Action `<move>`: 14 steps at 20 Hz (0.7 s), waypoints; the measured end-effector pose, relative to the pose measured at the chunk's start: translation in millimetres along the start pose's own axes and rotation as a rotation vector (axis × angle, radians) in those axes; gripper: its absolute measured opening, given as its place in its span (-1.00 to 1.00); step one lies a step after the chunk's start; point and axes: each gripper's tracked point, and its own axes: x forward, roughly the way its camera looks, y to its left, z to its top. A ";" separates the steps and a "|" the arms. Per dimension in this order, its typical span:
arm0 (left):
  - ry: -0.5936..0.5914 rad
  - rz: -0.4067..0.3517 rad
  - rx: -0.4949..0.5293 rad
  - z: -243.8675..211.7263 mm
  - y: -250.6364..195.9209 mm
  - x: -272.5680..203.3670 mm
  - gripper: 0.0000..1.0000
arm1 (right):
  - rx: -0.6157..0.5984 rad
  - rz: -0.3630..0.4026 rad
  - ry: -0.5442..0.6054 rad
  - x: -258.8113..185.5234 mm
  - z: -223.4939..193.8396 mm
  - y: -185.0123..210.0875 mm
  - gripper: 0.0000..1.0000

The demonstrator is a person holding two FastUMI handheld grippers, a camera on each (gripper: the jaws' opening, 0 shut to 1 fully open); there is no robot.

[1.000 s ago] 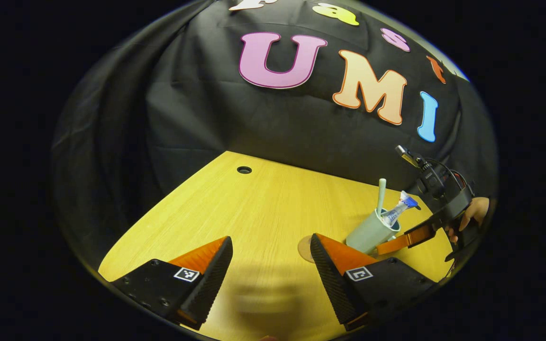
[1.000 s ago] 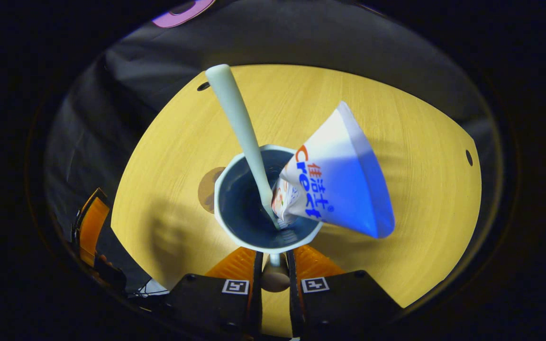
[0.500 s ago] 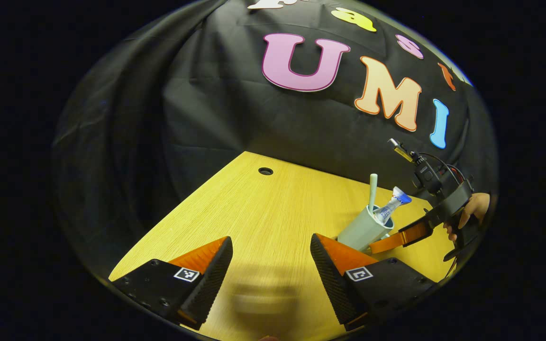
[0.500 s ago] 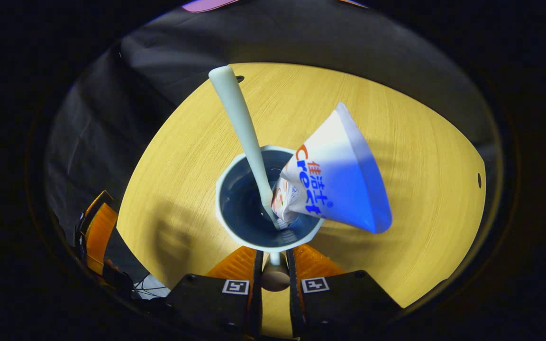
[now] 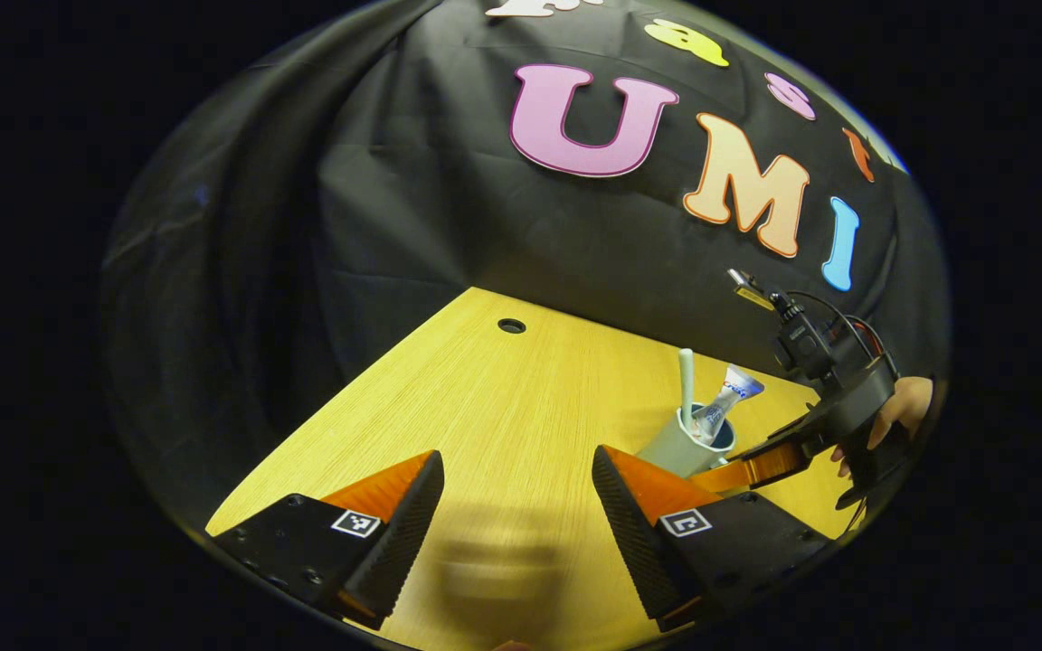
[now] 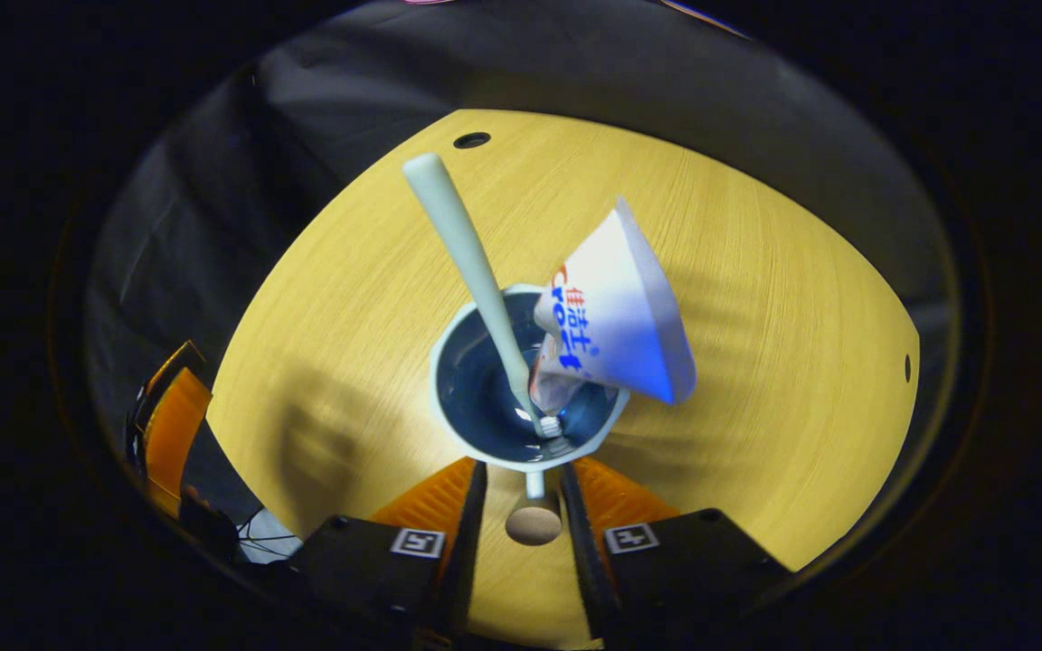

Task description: Put the toothbrush and toothpaste on the desktop into the cup, then pick up the cup and place it on the coaster on the desktop.

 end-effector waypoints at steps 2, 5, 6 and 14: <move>-0.001 -0.018 0.026 3.3 -9.2 0.0 0.90 | 0.007 0.005 -0.060 -11.3 3.2 2.1 0.79; -0.011 -0.053 0.079 10.9 -28.2 0.5 0.91 | 0.039 0.016 -0.221 -32.1 9.9 -1.1 1.00; -0.015 -0.063 0.099 11.7 -36.8 -0.1 0.90 | 0.050 0.016 -0.289 -41.4 11.9 -5.0 0.99; -0.079 -0.089 0.164 25.6 -121.3 -14.0 0.91 | 0.108 -0.037 -0.686 -148.1 -14.8 -70.9 0.99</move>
